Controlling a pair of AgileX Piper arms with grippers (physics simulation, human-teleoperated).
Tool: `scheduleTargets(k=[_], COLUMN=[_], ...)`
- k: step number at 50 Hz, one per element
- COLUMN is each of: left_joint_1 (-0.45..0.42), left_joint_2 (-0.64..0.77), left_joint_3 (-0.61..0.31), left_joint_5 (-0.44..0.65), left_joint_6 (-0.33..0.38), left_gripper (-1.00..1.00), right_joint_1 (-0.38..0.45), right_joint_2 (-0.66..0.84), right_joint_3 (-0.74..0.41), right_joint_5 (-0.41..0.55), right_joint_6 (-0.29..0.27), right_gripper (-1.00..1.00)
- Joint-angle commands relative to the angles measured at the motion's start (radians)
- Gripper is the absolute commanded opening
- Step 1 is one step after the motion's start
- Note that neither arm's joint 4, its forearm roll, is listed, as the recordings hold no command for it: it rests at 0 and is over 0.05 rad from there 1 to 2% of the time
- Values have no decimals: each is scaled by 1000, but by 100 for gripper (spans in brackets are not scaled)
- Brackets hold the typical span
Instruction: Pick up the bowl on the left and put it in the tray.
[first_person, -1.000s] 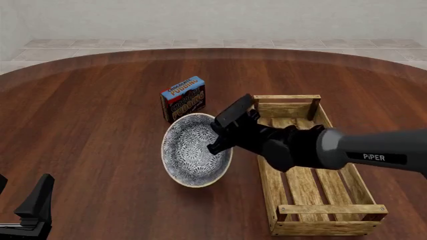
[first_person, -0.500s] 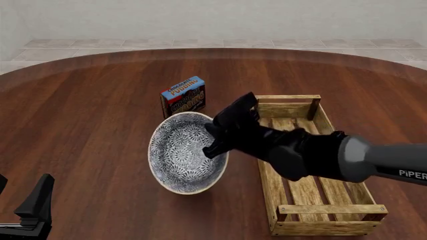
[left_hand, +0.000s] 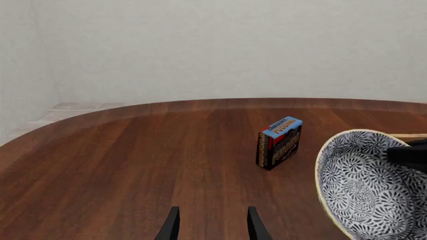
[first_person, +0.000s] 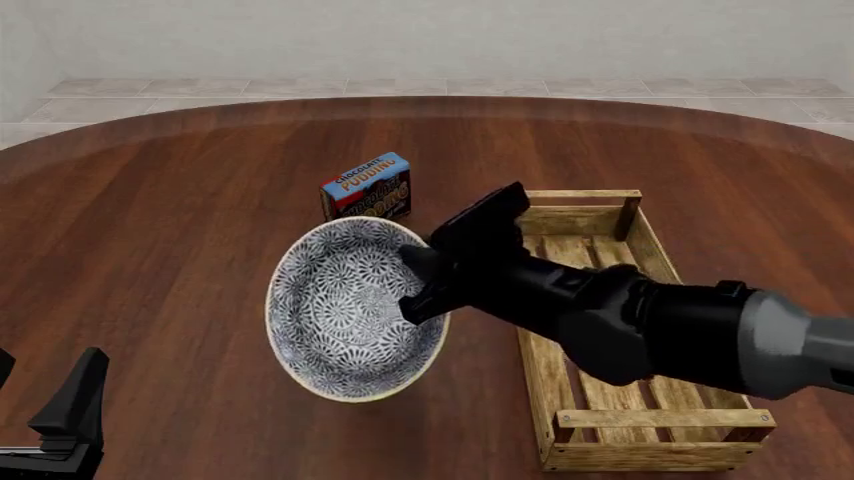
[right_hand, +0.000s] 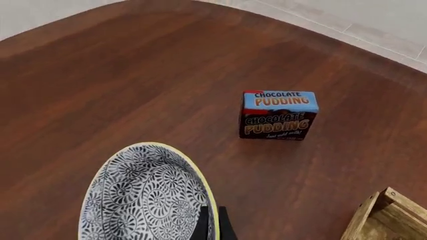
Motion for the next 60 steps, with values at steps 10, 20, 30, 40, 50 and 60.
scheduleTargets(k=[10, 20, 30, 40, 50, 60], left_joint_1=[0, 0, 0, 0, 0, 0], left_joint_2=[0, 0, 0, 0, 0, 0], left_joint_3=[0, 0, 0, 0, 0, 0], left_joint_5=[0, 0, 0, 0, 0, 0], left_joint_6=[0, 0, 0, 0, 0, 0], left_gripper=[100, 100, 100, 100, 100, 100], right_joint_1=[15, 14, 20, 17, 12, -2], right_joint_2=[-79, -129, -180, -247, -271, -322], right_joint_3=[12, 13, 20, 10, 20, 29], right_joint_5=[-2, 15, 26, 52, 50, 54], right_joint_6=[10, -17, -30, -70, -98, -101], right_gripper=[-100, -100, -100, -100, -100, -100])
